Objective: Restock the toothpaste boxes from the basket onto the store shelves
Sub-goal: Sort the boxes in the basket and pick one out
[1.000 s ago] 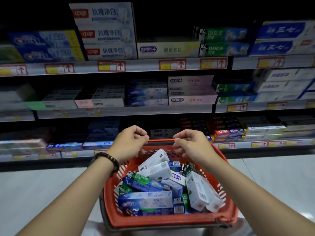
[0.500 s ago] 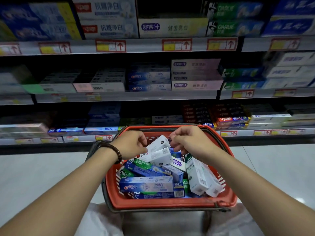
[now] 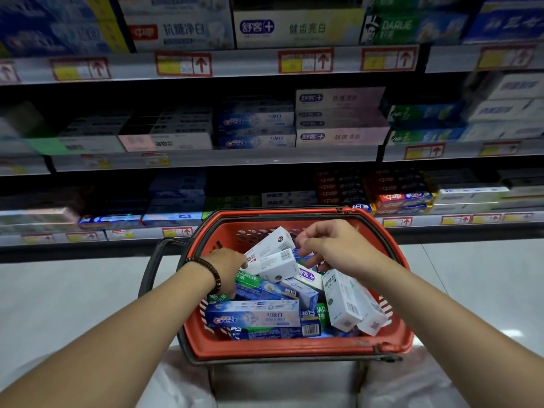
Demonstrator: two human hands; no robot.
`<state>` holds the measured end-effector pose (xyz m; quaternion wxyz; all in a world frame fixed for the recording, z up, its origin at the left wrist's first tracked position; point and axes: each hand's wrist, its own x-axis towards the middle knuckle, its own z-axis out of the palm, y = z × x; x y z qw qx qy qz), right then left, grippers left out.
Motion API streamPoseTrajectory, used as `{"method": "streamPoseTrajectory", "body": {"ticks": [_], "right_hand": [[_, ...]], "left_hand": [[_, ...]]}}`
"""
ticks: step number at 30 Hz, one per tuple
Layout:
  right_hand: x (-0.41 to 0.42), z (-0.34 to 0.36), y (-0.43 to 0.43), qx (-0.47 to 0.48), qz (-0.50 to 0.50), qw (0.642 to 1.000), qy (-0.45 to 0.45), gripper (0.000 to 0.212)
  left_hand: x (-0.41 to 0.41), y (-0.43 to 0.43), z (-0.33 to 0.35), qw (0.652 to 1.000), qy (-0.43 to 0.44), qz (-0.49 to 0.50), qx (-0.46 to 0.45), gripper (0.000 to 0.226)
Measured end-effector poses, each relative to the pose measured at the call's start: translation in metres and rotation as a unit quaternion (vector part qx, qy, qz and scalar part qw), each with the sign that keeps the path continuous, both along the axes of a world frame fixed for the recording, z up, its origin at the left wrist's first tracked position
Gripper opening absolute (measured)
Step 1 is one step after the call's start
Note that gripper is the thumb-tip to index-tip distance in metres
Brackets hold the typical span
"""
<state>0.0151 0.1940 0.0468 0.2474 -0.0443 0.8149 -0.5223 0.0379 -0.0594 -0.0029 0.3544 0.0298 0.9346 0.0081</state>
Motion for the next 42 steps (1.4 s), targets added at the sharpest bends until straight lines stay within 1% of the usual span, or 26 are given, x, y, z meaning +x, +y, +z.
{"method": "streamPoseTrajectory", "body": {"ticks": [4,7,11,15,20,26,29,33,37,41,42], "right_hand": [[-0.002,0.001,0.003,-0.001,-0.004,1.0,0.003,0.011],[-0.003,0.002,0.003,-0.002,-0.005,1.0,0.004,0.011],[-0.004,0.003,0.003,0.0,-0.005,1.0,0.01,0.011],[-0.004,0.006,0.004,-0.002,-0.011,1.0,0.006,0.01],[-0.003,0.007,0.004,-0.005,-0.014,1.0,0.003,0.011],[-0.004,0.008,0.004,-0.004,-0.014,1.0,-0.002,0.011],[-0.005,0.009,0.005,0.007,-0.012,1.0,0.003,0.011],[-0.009,0.008,0.008,0.019,-0.018,1.0,0.011,0.011],[-0.012,0.003,0.01,0.034,-0.023,0.999,0.013,0.009],[-0.013,0.001,0.011,0.042,-0.028,0.999,0.012,0.004],[-0.013,0.001,0.011,0.041,-0.031,0.999,0.012,0.006]], "left_hand": [[-0.002,-0.002,-0.004,0.999,0.006,-0.017,-0.029,0.078],[-0.004,-0.004,-0.006,0.998,0.01,-0.031,-0.05,0.073],[-0.006,-0.009,0.0,0.998,0.005,-0.031,-0.047,0.064],[-0.005,-0.012,0.007,0.998,0.02,-0.033,-0.047,0.061],[-0.004,-0.015,0.02,0.998,0.05,-0.03,-0.039,0.05],[-0.003,-0.019,0.033,0.995,0.094,-0.018,-0.01,0.047],[-0.003,-0.025,0.037,0.992,0.12,0.007,0.022,0.042],[-0.004,-0.028,0.045,0.985,0.156,0.019,0.063,0.043],[-0.002,-0.027,0.051,0.968,0.215,0.032,0.125,0.044],[-0.001,-0.024,0.056,0.942,0.282,0.046,0.177,0.042],[-0.001,-0.023,0.057,0.935,0.297,0.051,0.189,0.042]]}}
